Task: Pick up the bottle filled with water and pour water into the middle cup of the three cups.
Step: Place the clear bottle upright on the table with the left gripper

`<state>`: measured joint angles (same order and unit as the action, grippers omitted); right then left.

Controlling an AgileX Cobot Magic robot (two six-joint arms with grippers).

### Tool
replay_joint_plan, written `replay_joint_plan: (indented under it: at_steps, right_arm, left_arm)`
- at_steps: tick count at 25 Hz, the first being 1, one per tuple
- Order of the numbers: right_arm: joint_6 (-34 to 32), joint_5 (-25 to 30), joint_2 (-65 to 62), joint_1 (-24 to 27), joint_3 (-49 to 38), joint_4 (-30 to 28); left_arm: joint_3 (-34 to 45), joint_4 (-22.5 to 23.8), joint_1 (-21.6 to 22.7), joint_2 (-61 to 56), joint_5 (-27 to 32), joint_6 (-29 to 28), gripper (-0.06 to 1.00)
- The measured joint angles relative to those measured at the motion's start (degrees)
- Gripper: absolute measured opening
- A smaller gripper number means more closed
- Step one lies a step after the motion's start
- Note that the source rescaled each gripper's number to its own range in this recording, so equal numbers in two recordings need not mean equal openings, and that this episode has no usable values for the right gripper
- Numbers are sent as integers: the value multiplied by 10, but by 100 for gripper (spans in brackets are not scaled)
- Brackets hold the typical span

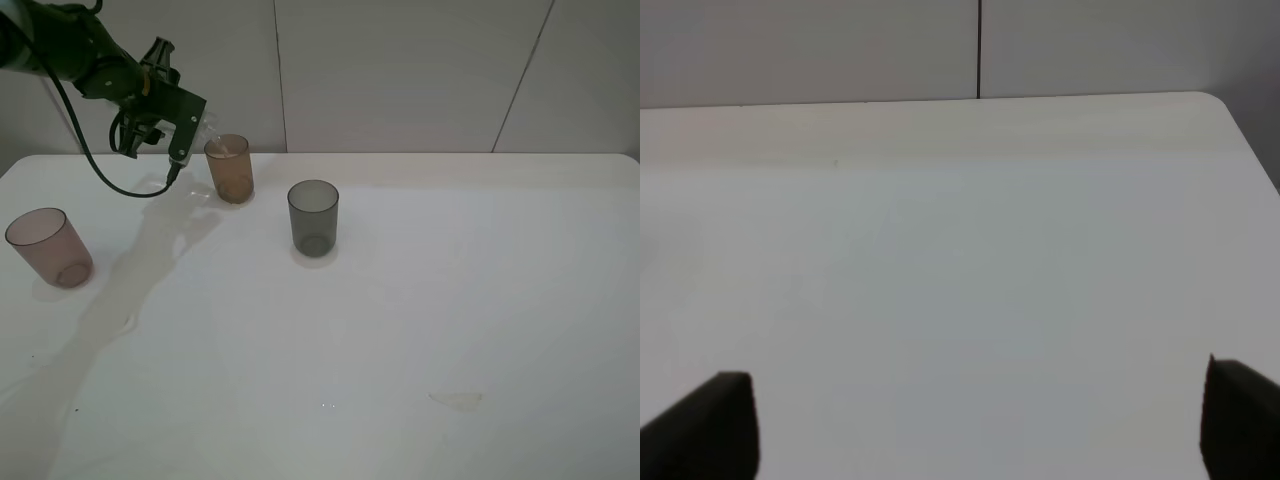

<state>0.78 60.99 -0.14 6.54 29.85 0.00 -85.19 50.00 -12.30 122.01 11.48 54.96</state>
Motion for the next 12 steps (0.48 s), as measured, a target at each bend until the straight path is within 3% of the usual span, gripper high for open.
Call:
replay_joint_plan:
  at_steps: [12]
  right_arm:
    - [0, 0, 0, 0, 0, 0]
  left_arm:
    - [0, 25, 0, 0, -13, 13, 2]
